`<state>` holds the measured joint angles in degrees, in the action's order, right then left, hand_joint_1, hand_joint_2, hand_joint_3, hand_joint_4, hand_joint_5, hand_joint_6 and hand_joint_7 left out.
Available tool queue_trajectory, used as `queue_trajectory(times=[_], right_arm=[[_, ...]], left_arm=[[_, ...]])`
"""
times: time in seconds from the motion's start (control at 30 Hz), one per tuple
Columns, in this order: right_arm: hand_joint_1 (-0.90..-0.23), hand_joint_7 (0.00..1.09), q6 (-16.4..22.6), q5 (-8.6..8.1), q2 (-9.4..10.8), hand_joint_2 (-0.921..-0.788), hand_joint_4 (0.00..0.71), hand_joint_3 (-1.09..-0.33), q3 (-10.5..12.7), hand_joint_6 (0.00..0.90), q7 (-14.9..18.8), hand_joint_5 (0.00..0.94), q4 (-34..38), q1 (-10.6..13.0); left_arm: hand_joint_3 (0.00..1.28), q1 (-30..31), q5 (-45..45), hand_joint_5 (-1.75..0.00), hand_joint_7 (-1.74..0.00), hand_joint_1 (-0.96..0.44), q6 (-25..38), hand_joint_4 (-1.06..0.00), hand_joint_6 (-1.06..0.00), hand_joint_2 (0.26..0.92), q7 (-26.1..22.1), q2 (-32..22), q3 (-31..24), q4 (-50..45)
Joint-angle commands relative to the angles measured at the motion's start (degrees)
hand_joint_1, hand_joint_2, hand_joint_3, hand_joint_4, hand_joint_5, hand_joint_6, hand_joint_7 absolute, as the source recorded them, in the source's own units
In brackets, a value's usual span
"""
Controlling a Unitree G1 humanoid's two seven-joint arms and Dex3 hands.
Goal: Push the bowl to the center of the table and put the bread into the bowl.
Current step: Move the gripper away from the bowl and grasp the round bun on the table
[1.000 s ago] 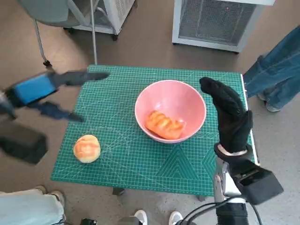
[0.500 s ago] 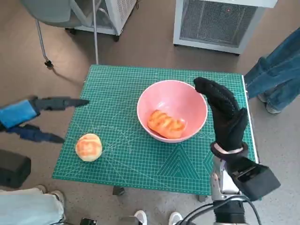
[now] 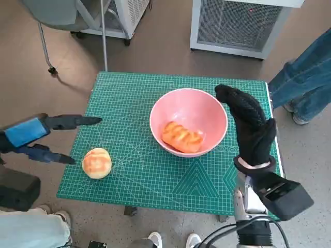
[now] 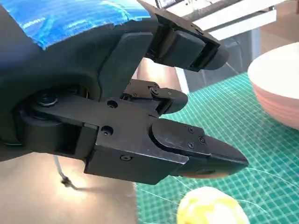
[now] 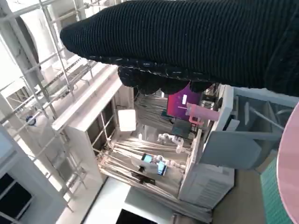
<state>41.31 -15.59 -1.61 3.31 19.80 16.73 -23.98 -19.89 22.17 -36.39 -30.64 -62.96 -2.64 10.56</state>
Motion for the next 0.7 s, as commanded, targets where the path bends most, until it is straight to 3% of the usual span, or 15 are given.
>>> queue_trajectory(times=[0.03, 0.7], right_arm=[[-0.639, 0.65, -1.37, -0.18, -0.35, -0.921, 0.234, -0.8, 0.11, -0.001, 0.31, 0.014, -0.54, 1.24], [-0.638, 0.65, -2.95, 0.35, -0.86, -0.921, 0.23, -0.809, 0.65, -0.001, -0.29, 0.013, -3.0, 2.21]], left_arm=[[0.0, 0.29, 0.72, 0.0, 0.0, -0.14, 0.88, -0.38, -0.43, 0.753, -0.36, 1.85, 2.45, 0.98], [0.0, -2.77, 15.16, 0.0, 0.0, -0.2, -0.58, -0.33, -0.4, 0.737, 6.13, 4.63, 11.85, 9.26]])
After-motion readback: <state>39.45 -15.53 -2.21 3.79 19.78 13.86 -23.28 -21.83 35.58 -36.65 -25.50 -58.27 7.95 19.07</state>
